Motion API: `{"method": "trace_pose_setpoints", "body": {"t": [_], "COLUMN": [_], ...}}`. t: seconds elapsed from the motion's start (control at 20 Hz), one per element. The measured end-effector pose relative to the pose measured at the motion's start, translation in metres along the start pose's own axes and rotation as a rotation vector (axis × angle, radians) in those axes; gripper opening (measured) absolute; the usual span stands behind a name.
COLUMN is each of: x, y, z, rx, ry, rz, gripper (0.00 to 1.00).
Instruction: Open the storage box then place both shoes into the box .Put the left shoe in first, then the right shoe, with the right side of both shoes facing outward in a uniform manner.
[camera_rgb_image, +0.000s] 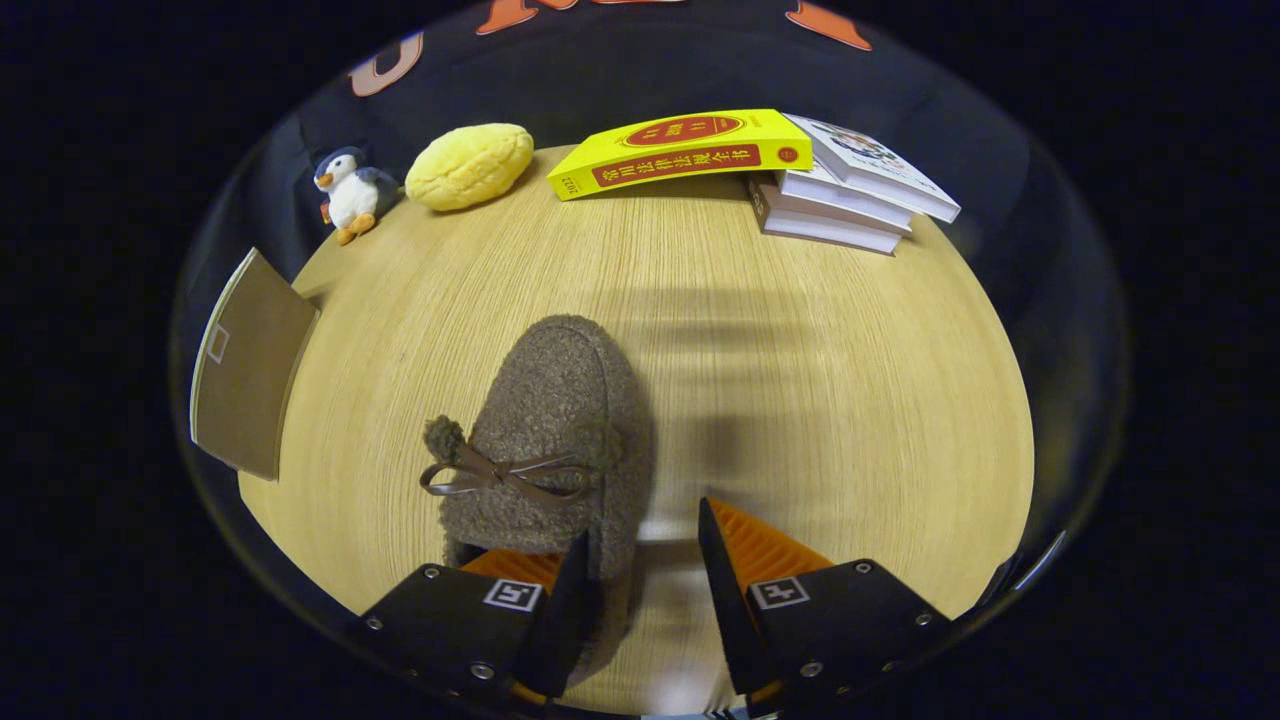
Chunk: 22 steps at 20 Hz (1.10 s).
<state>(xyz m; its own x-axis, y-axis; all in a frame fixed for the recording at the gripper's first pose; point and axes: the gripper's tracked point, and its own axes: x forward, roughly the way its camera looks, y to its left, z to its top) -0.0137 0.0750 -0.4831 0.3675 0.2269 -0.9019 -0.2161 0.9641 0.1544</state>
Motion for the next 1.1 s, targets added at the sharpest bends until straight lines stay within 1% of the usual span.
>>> {"method": "trace_pose_setpoints", "body": {"t": [0.1, 0.15, 0.2, 0.25, 0.35, 0.45, 0.5, 0.65, 0.75, 0.85, 0.95, 1.1], "x": [0.002, 0.002, 0.002, 0.001, 0.001, -0.005, -0.01, -0.031, -0.047, -0.062, -0.077, -0.098], "y": [0.007, 0.01, 0.009, 0.007, 0.007, 0.018, 0.022, 0.037, 0.056, 0.078, 0.104, 0.158], "z": [0.0, 0.0, 0.001, 0.002, 0.002, 0.007, 0.014, 0.035, 0.05, 0.064, 0.078, 0.098], "rx": [0.003, 0.005, 0.002, 0.005, 0.062, 0.141, 0.165, 0.148, 0.151, 0.148, 0.134, 0.137], "ry": [0.001, 0.001, -0.001, 0.0, 0.016, 0.025, 0.009, -0.034, -0.055, -0.071, -0.084, -0.103], "rz": [0.027, 0.038, 0.033, 0.025, 0.033, 0.093, 0.104, 0.102, 0.118, 0.117, 0.106, 0.119], "gripper": [0.48, 0.39, 0.3, 0.17, 0.06, 0.03, 0.03, 0.02, 0.02, 0.02, 0.02, 0.02]}}
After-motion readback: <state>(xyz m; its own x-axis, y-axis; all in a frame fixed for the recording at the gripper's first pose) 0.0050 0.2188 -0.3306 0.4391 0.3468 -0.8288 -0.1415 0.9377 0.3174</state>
